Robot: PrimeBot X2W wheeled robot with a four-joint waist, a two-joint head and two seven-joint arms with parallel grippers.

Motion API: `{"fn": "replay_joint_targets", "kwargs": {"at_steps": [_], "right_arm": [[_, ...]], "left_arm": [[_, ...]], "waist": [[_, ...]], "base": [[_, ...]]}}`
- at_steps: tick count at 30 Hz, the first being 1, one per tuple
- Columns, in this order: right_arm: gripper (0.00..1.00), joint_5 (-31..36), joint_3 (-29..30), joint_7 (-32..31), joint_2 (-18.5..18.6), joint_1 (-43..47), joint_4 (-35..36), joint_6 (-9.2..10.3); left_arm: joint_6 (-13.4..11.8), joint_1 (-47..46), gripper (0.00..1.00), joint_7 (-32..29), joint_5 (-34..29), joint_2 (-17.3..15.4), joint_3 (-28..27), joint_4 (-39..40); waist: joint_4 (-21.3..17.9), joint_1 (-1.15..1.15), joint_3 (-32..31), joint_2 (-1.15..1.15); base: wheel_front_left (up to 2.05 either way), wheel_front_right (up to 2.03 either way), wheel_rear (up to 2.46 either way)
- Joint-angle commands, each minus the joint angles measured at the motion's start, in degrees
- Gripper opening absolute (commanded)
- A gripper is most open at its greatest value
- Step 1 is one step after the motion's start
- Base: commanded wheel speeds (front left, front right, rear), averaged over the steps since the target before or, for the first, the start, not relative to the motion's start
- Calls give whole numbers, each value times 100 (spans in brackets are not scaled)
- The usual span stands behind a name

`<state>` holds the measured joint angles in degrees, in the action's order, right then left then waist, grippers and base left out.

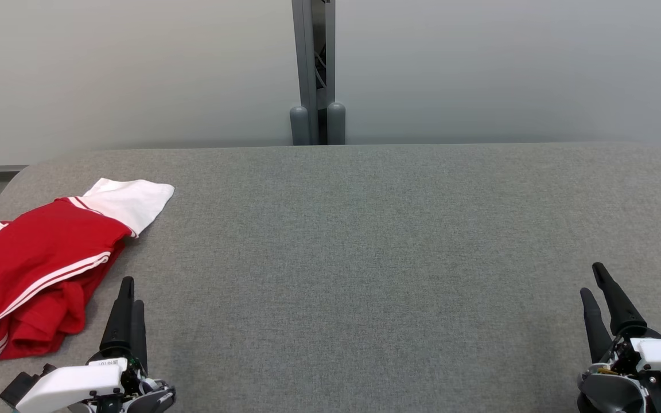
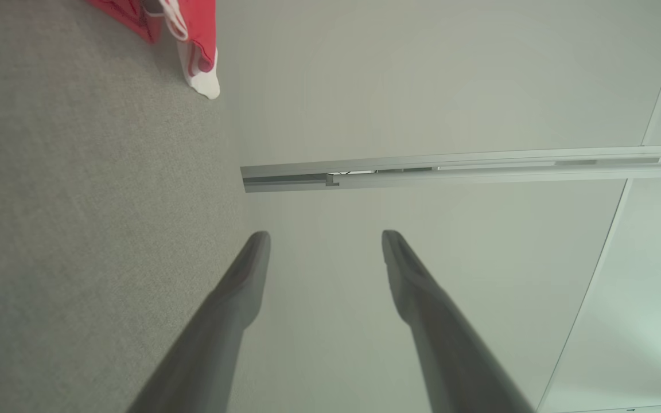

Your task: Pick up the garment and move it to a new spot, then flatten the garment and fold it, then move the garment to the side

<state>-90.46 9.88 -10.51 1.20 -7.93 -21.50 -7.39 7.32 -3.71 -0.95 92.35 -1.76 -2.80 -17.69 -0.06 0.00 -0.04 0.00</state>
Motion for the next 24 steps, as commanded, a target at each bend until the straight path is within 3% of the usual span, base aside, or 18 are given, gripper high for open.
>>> {"fn": "replay_joint_targets", "kwargs": {"at_steps": [1,15,24], "right_arm": [[100,67,-53,98,70,-128,138,-3],[100,521,-176,545,133,-125,199,-5],[100,1490,-79,838,112,-208,340,-6]], "left_arm": [[9,-152,100,59,-69,-48,-7,111],[11,-169,100,331,-496,-64,-87,144],[13,-242,100,515,-1133,-74,-237,224]], "waist": [[-3,0,-9,0],[-25,0,-76,0],[-51,0,-121,0]], "base": [[0,0,0],[0,0,0],[0,0,0]]}}
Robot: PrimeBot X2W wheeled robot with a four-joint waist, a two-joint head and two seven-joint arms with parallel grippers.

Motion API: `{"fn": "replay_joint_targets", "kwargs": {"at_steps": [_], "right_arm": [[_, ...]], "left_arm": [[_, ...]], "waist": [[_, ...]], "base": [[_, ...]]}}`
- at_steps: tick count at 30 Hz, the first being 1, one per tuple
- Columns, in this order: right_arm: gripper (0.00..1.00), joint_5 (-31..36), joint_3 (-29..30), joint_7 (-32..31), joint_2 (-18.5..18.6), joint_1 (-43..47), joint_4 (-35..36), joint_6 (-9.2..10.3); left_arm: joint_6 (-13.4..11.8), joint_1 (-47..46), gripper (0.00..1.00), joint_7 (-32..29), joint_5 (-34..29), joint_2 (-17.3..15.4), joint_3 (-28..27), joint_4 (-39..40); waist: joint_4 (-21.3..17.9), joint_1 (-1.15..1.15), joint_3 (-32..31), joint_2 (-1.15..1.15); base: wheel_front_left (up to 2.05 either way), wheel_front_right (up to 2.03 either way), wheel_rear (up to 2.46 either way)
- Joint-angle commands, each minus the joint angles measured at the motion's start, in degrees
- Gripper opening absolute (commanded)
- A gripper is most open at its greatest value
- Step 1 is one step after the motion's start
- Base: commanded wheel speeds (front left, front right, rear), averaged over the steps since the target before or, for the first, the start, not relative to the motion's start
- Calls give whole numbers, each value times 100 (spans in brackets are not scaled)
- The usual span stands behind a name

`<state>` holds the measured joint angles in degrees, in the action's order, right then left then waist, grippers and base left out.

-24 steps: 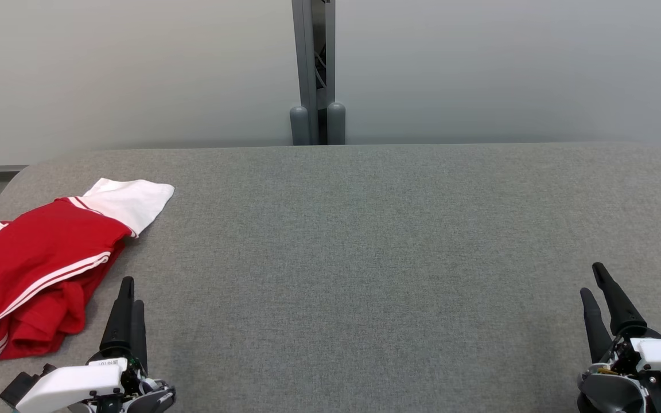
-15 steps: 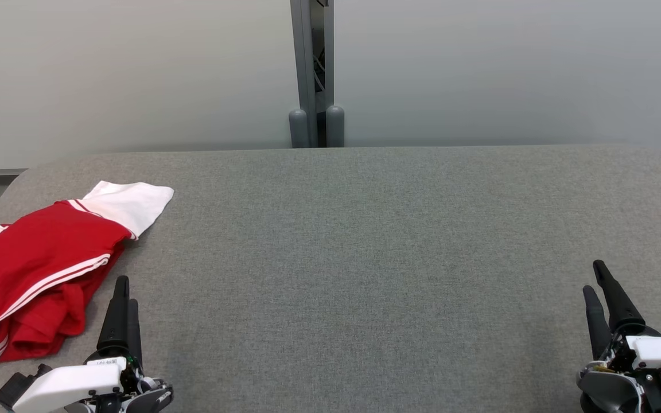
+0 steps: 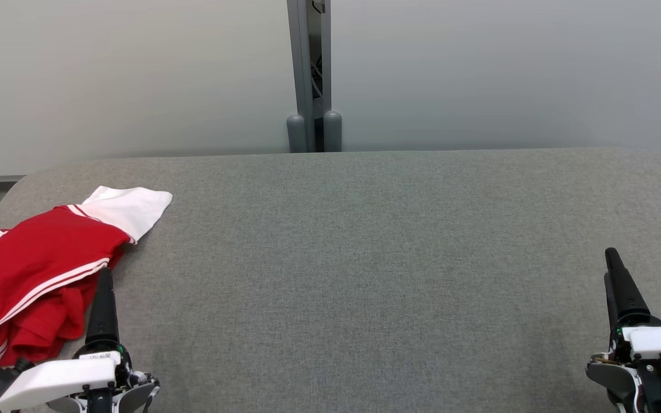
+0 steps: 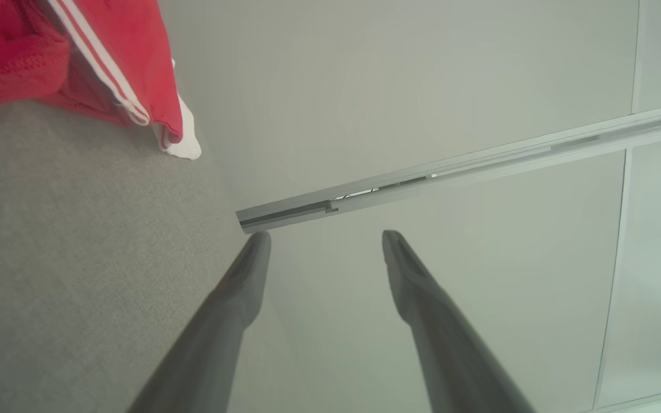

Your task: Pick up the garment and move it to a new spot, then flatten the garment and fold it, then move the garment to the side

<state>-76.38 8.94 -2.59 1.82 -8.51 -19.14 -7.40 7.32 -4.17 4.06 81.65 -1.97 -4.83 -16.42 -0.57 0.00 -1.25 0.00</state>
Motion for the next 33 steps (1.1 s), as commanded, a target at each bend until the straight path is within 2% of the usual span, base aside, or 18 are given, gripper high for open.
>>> {"fn": "replay_joint_targets", "kwargs": {"at_steps": [1,13,15,20,22,25,33], "right_arm": [[100,226,0,72,51,-155,155,-5],[100,1840,-3,382,58,-250,623,-6],[100,2417,-66,429,124,-259,769,-6],[100,3382,-208,547,98,-276,1073,-7],[100,3536,-231,567,97,-275,1122,-7],[100,4297,-323,677,95,-286,1412,-7],[100,5346,-491,845,161,-127,1525,-8]], "left_arm": [[13,-209,100,30,-158,-54,-66,123],[15,-326,100,225,-1450,-63,-302,513],[10,-347,100,258,-1715,-64,-332,646],[-126,-337,100,326,-2308,-66,-306,986],[-162,-330,100,343,-2441,-67,-278,1048],[-388,-275,100,412,-3134,-70,-63,1350],[-815,-161,100,517,-4356,-76,474,1477]], "waist": [[-4,0,-2,0],[-47,0,-1,0],[-51,0,2,0],[-63,0,-1,0],[-64,0,-1,0],[-68,0,-6,0],[-82,0,-38,0]], "base": [[0,0,0],[0,0,0],[0,0,0],[0,0,0],[0,0,0],[0,0,0],[0,0,0]]}}
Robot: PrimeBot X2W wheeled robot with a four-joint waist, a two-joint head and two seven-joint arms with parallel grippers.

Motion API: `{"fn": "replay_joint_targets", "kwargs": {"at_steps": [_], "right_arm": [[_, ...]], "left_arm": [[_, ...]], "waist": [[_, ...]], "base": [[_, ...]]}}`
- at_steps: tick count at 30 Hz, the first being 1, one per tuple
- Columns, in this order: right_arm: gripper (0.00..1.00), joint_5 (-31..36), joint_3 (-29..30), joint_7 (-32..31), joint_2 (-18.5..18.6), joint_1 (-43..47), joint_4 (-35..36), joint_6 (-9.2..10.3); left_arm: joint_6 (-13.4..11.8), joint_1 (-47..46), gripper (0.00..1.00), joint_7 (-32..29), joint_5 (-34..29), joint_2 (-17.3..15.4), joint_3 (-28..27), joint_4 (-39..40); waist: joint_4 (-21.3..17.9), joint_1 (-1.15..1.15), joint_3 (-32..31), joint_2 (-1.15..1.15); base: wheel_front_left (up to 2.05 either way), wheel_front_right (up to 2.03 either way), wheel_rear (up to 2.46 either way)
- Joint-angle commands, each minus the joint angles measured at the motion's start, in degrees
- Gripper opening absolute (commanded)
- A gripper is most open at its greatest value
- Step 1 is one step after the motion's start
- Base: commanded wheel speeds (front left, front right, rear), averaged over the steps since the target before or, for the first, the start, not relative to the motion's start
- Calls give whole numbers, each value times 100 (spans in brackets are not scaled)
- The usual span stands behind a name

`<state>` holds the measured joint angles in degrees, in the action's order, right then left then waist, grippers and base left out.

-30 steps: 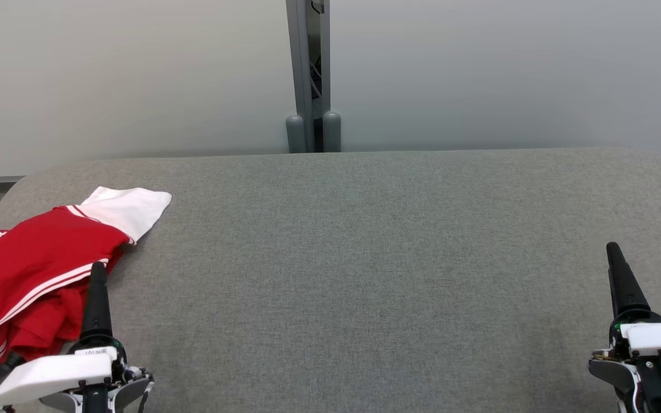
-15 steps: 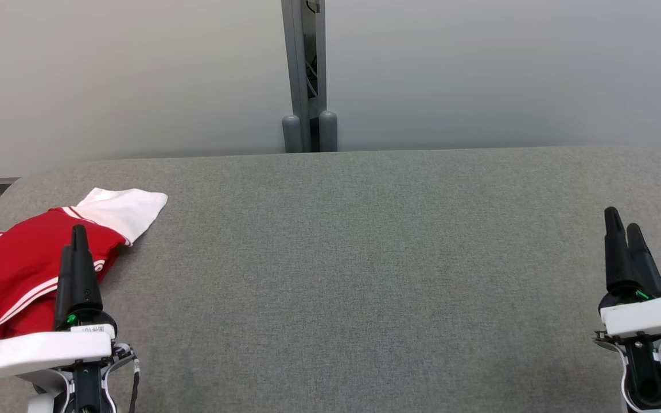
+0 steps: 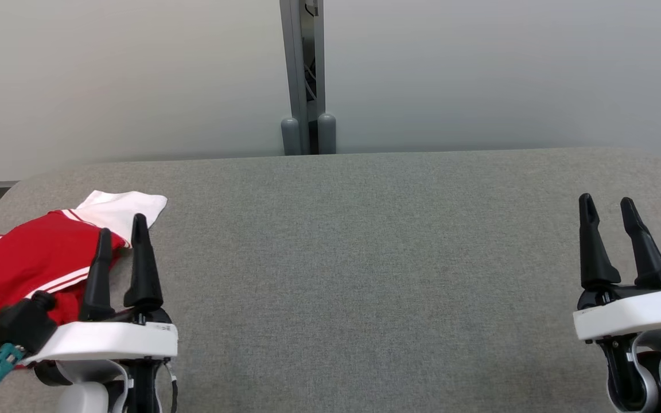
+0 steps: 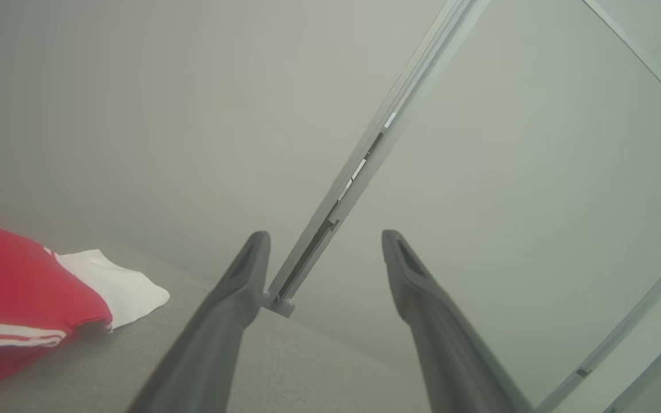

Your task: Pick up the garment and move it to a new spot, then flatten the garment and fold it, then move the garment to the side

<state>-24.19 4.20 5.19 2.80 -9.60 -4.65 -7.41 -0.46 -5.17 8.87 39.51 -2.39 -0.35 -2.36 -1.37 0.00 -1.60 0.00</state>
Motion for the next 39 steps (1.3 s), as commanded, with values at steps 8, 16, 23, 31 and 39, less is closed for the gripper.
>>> {"fn": "replay_joint_targets", "kwargs": {"at_steps": [8,16,23,31,39], "right_arm": [[100,911,-214,222,81,71,-85,-8],[100,1607,-242,382,57,77,-252,-9],[100,1773,-240,513,15,137,-593,-9],[100,1764,-359,621,10,123,-955,-10],[100,1770,-521,737,16,52,-1222,-11]], "left_arm": [[-425,1,100,132,-1177,-37,553,-118],[-745,-15,100,231,-1899,-58,940,-489],[-931,-14,100,318,-2194,-58,1081,-749],[-978,36,100,383,-2351,-53,1098,-1101],[-1076,25,100,455,-2616,-54,1161,-1347]], "waist": [[-39,0,-32,0],[-67,0,-50,0],[-90,0,-88,0],[-109,0,-138,0],[-127,0,-170,0]], "base": [[0,0,0],[0,0,0],[0,0,0],[0,0,0],[0,0,0]]}}
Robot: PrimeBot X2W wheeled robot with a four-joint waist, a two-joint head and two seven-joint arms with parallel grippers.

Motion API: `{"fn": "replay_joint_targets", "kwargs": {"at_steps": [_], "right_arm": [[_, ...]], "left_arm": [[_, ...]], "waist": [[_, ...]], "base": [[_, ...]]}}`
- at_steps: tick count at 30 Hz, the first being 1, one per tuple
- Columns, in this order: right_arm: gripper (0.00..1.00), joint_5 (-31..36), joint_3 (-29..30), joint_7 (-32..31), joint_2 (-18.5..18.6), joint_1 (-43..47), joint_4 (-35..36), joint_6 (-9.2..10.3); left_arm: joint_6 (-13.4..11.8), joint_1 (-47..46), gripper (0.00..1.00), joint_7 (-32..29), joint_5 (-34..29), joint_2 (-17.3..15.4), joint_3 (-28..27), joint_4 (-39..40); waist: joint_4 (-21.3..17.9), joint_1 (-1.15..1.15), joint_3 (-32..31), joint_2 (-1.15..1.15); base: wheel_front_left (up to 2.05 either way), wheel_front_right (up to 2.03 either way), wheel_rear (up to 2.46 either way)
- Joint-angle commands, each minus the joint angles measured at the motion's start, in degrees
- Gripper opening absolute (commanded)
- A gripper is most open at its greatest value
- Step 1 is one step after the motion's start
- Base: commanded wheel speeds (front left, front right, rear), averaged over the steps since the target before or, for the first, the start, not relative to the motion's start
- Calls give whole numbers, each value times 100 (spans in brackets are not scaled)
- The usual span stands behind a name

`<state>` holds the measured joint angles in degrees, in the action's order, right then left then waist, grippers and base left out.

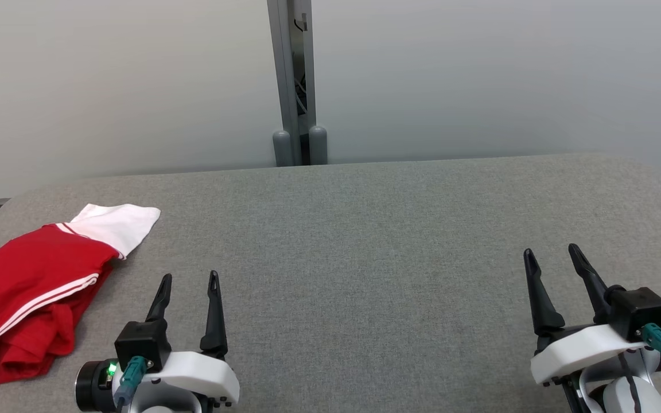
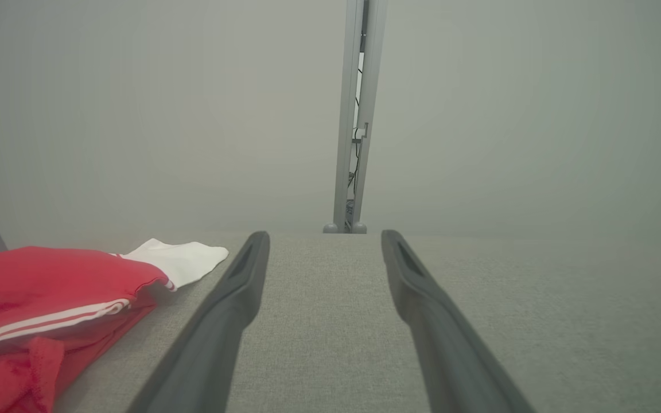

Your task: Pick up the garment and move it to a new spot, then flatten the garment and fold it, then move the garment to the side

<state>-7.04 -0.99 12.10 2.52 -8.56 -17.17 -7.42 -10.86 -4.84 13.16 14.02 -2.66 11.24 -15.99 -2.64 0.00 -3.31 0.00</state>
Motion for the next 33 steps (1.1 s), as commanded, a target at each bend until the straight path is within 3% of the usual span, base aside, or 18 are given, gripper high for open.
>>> {"fn": "replay_joint_targets", "kwargs": {"at_steps": [1,16,33], "right_arm": [[100,81,-19,55,44,-54,8,-10],[100,403,-239,273,57,-94,-309,-11],[100,-44,-134,314,57,-158,-689,-11]], "left_arm": [[-46,-16,100,39,-102,-27,13,-4],[-175,23,100,173,-380,-35,80,-81],[99,-30,100,207,-351,-35,183,-461]], "waist": [[-2,0,-2,0],[-19,0,-86,0],[-53,0,-97,0]], "base": [[0,0,0],[0,0,0],[0,0,0]]}}
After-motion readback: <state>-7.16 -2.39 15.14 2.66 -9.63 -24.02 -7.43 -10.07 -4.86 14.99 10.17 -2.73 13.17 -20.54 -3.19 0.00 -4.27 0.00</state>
